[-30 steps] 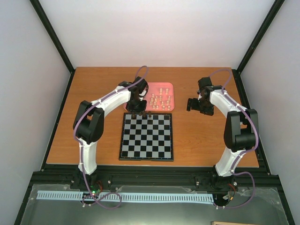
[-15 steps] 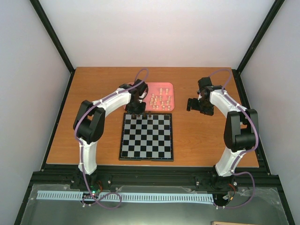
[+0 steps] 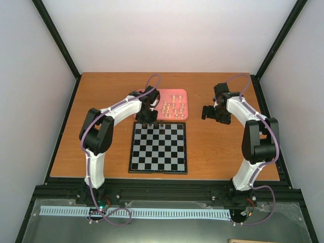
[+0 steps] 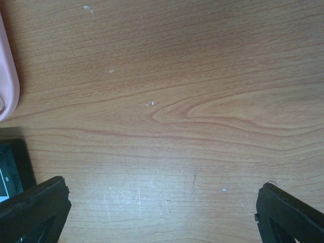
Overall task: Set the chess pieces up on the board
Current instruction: Place the chess piece on the chessboard.
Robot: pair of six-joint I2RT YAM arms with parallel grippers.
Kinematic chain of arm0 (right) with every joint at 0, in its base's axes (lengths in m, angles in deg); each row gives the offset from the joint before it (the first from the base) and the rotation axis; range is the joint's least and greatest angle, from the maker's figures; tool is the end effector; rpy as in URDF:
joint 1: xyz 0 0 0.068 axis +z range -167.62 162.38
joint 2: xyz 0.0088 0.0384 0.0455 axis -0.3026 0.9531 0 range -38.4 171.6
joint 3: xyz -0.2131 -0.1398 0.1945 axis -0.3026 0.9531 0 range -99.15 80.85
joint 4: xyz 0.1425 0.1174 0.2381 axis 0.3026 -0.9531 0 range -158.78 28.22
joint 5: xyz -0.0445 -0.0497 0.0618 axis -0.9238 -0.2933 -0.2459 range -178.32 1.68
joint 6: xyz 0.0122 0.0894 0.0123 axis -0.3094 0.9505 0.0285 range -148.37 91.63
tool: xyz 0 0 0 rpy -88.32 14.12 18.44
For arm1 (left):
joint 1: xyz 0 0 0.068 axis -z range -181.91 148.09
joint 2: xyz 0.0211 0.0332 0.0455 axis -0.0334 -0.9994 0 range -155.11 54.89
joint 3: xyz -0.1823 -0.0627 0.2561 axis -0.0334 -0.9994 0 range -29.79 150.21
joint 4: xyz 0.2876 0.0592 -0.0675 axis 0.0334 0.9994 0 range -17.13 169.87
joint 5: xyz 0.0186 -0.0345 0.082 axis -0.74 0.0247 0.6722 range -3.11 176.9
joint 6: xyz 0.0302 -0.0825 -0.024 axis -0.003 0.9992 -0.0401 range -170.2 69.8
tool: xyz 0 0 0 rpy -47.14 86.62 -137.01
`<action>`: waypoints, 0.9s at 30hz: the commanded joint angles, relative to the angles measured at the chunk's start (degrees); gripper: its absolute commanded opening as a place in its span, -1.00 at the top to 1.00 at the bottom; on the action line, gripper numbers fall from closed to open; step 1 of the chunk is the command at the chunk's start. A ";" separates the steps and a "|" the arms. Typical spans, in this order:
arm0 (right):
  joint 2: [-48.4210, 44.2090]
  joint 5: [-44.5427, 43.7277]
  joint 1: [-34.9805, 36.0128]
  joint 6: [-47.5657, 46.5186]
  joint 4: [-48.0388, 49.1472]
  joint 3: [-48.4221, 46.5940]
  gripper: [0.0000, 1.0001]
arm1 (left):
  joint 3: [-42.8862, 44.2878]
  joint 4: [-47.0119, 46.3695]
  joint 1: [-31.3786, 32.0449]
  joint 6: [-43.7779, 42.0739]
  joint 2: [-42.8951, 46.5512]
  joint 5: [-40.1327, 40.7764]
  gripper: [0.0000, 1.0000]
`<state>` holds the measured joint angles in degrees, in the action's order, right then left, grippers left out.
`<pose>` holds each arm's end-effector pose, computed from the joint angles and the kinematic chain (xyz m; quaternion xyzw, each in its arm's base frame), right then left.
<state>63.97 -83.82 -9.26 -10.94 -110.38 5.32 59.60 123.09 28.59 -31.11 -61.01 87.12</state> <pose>0.4042 0.0658 0.1930 0.0734 0.9885 0.0662 0.1148 0.4104 -0.2414 0.1693 0.0985 0.9884 -0.0466 0.1057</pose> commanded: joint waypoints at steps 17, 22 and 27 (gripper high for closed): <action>-0.32 -0.79 0.43 0.52 0.57 -0.26 -1.00 | -1.55 0.83 0.26 -2.40 0.76 -0.55 0.65; -0.33 -0.62 0.43 0.57 0.74 -0.23 -1.00 | -1.49 1.11 0.26 -2.65 0.98 -0.59 0.59; -0.20 -0.46 0.46 0.61 0.87 -0.32 -1.00 | -1.46 1.31 0.26 -3.00 1.42 -0.57 0.54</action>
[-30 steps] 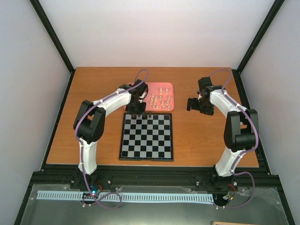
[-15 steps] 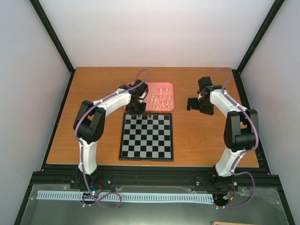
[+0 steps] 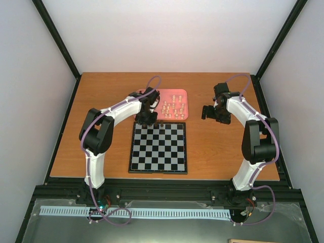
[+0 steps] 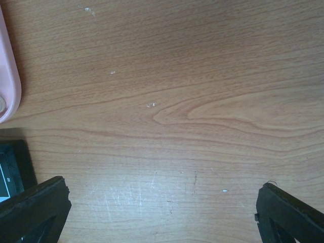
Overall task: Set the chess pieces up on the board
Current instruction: Place the chess piece on the chessboard.
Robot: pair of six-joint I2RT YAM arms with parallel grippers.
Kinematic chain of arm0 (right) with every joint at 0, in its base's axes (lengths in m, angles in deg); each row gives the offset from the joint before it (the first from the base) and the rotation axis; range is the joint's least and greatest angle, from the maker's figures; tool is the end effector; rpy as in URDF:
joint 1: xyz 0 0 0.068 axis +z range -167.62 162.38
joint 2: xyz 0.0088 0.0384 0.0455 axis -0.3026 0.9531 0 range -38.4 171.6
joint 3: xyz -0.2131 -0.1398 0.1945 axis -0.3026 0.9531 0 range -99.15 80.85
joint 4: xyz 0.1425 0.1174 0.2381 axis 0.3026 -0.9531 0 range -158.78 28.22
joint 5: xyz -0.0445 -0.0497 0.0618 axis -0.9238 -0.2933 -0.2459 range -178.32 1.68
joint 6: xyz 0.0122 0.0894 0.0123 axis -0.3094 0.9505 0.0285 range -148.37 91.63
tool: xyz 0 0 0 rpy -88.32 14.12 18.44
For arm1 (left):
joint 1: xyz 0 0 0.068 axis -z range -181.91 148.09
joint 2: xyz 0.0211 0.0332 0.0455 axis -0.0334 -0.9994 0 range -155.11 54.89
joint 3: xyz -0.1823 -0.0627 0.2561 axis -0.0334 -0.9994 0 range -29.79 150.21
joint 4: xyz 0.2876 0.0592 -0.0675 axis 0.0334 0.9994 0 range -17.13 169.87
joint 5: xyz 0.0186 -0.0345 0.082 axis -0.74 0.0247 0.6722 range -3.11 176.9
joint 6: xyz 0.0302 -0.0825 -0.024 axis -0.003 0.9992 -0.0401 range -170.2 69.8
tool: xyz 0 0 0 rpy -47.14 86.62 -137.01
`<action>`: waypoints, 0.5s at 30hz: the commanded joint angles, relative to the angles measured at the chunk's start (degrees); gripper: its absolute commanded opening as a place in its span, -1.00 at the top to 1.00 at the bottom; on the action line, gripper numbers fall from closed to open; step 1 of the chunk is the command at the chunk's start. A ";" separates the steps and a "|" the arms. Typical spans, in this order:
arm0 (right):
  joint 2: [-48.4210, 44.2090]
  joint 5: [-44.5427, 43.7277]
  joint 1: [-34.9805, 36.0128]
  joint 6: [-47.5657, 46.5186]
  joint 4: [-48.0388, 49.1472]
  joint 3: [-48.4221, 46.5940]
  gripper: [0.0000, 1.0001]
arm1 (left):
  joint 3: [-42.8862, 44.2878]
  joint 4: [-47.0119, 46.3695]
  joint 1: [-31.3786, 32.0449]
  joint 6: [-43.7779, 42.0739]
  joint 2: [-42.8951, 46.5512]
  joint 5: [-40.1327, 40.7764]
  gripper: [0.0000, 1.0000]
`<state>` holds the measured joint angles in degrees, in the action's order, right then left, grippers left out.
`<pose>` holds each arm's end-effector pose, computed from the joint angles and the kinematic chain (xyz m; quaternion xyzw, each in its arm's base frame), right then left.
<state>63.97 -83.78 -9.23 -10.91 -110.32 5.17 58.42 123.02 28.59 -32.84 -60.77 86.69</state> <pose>0.4048 0.0662 0.1938 0.0733 0.9882 0.0670 0.1165 0.4060 -0.2395 0.1647 0.1140 0.9876 -0.0454 0.0980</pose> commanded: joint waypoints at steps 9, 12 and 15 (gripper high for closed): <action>-0.06 -0.25 0.58 0.72 1.07 -0.23 -1.00 | 2.16 1.96 0.26 -1.54 0.64 -0.30 0.50; -0.06 -0.39 0.58 0.57 1.07 -0.34 -1.00 | 3.03 2.11 0.26 -1.70 0.45 -0.41 0.50; 0.02 -0.27 0.58 0.72 0.98 -0.35 -1.00 | 3.99 2.38 0.22 -1.85 0.35 -0.56 0.46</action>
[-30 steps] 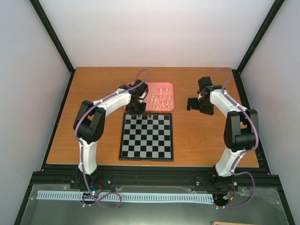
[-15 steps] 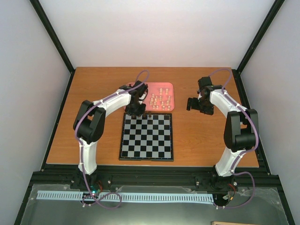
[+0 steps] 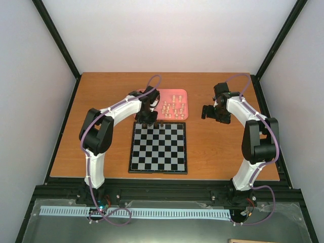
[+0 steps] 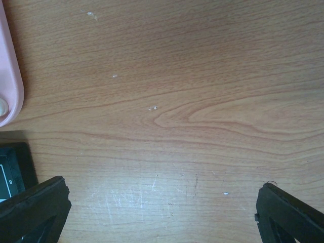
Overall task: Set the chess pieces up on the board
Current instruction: Place the chess piece on the chessboard.
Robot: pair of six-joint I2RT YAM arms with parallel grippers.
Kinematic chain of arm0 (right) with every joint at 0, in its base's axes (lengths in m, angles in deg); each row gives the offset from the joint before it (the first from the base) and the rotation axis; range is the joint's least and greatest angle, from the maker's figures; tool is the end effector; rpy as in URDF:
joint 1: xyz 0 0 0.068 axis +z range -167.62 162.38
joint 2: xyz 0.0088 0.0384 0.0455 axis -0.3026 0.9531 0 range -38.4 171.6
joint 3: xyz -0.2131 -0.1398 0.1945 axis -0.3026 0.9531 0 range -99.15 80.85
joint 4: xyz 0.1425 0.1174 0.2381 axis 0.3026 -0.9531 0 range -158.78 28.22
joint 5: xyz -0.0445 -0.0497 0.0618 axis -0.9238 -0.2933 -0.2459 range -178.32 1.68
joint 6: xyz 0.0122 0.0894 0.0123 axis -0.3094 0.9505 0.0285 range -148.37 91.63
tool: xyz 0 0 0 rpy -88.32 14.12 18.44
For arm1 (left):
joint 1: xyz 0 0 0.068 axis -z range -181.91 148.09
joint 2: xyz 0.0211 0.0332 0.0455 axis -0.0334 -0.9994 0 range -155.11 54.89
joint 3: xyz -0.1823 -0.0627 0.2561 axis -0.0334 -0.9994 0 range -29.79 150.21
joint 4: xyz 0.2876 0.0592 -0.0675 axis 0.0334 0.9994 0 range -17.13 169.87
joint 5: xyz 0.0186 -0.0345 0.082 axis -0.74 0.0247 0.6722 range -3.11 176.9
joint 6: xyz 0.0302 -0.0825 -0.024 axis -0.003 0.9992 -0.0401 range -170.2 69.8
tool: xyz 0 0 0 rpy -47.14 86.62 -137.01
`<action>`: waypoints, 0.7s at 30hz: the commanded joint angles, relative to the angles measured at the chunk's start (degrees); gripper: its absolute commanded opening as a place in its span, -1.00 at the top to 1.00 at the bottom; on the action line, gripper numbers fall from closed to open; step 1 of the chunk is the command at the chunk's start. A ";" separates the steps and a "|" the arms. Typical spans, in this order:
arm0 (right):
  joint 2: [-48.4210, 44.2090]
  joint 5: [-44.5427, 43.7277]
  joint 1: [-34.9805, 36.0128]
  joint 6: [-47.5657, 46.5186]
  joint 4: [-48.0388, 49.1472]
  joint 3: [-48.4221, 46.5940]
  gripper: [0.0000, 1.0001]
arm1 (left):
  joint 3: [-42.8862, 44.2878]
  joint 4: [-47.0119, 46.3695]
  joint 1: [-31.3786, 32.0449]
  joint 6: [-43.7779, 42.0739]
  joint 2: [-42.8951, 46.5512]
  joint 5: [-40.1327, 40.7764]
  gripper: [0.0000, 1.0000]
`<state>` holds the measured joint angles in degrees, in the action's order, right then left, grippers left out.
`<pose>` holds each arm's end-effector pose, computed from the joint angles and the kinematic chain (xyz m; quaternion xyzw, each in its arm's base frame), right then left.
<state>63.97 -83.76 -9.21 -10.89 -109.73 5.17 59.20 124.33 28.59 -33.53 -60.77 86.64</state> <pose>0.4063 0.0666 0.1943 0.0730 0.9876 0.0683 0.1214 0.4056 -0.2394 0.1682 0.1200 0.9874 -0.0433 0.0939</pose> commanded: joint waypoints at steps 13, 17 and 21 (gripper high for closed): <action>0.68 -0.91 0.56 0.20 -0.54 -2.42 -1.00 | 11.69 4.99 0.05 -1.36 1.23 1.88 0.00; 0.85 -1.32 0.65 0.08 -1.13 -3.81 -1.00 | 15.20 5.94 -1.94 -1.07 1.10 1.66 -0.16; 1.39 -1.59 0.65 -0.22 -1.58 -5.15 -1.00 | 17.16 5.88 -5.96 -0.41 -0.25 0.79 -0.19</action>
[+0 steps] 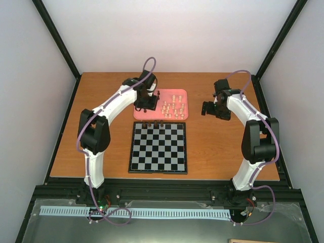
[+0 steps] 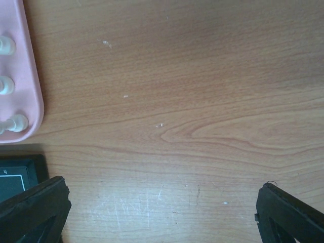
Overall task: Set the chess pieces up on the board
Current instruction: Place the chess piece on the chessboard, then pick up the chess piece from the storage box.
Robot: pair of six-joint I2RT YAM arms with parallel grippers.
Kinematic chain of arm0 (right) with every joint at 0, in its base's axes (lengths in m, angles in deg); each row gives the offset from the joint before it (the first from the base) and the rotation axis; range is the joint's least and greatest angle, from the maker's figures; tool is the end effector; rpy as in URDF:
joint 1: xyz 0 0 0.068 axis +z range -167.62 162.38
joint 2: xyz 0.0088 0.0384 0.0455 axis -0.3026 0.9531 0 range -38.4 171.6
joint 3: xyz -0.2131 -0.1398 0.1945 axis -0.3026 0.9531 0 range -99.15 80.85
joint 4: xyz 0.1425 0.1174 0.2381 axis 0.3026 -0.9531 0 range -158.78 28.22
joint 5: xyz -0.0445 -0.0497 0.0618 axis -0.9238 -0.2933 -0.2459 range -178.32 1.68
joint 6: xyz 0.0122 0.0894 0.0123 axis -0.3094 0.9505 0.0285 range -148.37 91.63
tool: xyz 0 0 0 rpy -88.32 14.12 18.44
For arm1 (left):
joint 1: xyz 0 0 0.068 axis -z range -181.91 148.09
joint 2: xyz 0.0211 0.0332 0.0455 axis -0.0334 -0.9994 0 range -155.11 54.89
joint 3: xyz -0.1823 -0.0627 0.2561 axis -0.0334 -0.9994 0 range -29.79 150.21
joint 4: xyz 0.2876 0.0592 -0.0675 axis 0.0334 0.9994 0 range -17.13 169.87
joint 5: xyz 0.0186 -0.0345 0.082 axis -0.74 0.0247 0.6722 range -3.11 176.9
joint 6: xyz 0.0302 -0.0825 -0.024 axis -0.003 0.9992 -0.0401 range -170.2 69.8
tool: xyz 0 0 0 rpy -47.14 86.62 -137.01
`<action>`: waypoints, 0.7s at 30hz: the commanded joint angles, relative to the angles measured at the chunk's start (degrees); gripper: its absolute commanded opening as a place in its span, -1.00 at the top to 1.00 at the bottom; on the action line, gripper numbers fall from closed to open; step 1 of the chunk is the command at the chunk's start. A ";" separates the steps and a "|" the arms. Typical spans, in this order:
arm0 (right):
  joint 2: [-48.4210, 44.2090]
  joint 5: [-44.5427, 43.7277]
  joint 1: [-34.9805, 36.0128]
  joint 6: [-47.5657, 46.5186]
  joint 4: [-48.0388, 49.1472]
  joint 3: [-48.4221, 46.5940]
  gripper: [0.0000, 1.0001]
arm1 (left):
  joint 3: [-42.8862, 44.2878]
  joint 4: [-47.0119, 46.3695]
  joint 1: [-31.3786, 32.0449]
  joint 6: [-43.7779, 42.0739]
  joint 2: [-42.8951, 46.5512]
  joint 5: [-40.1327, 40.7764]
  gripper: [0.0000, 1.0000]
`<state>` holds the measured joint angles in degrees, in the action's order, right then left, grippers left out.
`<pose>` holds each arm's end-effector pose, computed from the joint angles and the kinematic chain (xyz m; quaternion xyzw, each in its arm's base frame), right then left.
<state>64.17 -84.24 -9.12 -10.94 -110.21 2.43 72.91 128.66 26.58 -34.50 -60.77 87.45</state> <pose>0.4157 0.0680 0.2082 0.0716 0.9853 0.0682 0.1397 0.4443 -0.2403 0.2448 0.1086 0.9768 -0.0649 0.1726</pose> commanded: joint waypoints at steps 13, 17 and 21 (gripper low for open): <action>3.84 -1.33 0.56 -0.27 -2.36 -7.08 -1.00 | 24.40 7.10 -9.94 1.38 -15.88 3.59 0.17; 4.36 -1.55 0.56 -0.48 -2.80 -7.70 -1.00 | 26.64 7.21 -9.95 2.29 -18.94 2.53 0.28; 4.86 -1.57 0.56 -0.57 -2.90 -7.72 -1.00 | 26.68 6.26 -9.95 3.14 -20.22 1.09 0.27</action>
<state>67.75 -84.92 -8.91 -10.98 -112.22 -4.08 96.69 134.01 16.57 -32.84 -79.80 90.10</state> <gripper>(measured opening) 0.999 0.363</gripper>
